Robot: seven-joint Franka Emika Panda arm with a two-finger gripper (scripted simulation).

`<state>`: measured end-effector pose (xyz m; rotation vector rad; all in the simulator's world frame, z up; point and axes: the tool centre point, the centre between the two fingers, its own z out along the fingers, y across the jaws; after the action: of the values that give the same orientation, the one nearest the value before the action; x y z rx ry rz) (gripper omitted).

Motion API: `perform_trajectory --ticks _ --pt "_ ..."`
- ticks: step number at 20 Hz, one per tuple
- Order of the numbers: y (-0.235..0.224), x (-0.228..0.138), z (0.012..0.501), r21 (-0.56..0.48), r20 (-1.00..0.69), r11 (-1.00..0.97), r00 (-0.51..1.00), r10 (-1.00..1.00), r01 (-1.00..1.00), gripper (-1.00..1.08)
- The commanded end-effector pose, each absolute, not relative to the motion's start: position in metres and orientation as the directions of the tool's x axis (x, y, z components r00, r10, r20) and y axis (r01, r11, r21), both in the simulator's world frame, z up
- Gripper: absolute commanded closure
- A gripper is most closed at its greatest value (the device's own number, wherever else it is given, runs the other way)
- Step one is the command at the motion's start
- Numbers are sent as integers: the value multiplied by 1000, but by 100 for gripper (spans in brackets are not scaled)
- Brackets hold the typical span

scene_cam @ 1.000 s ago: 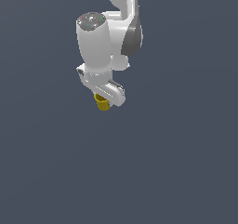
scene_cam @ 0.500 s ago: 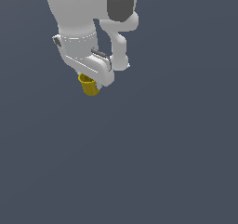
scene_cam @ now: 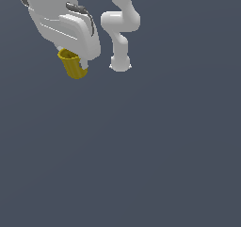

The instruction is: Pick up the object and move it to a goal position.

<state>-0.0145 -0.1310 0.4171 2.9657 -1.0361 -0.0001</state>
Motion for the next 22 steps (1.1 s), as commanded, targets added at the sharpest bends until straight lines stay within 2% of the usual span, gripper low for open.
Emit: perform_trajectory --ticks 1,11,22 --pt "-137 -12 436 0 0 -783 783 -622 -622 108" --pt "-155 -4 489 0 0 -783 783 -621 -621 108" --pt "-162 0 510 0 0 -783 783 -621 -621 108"
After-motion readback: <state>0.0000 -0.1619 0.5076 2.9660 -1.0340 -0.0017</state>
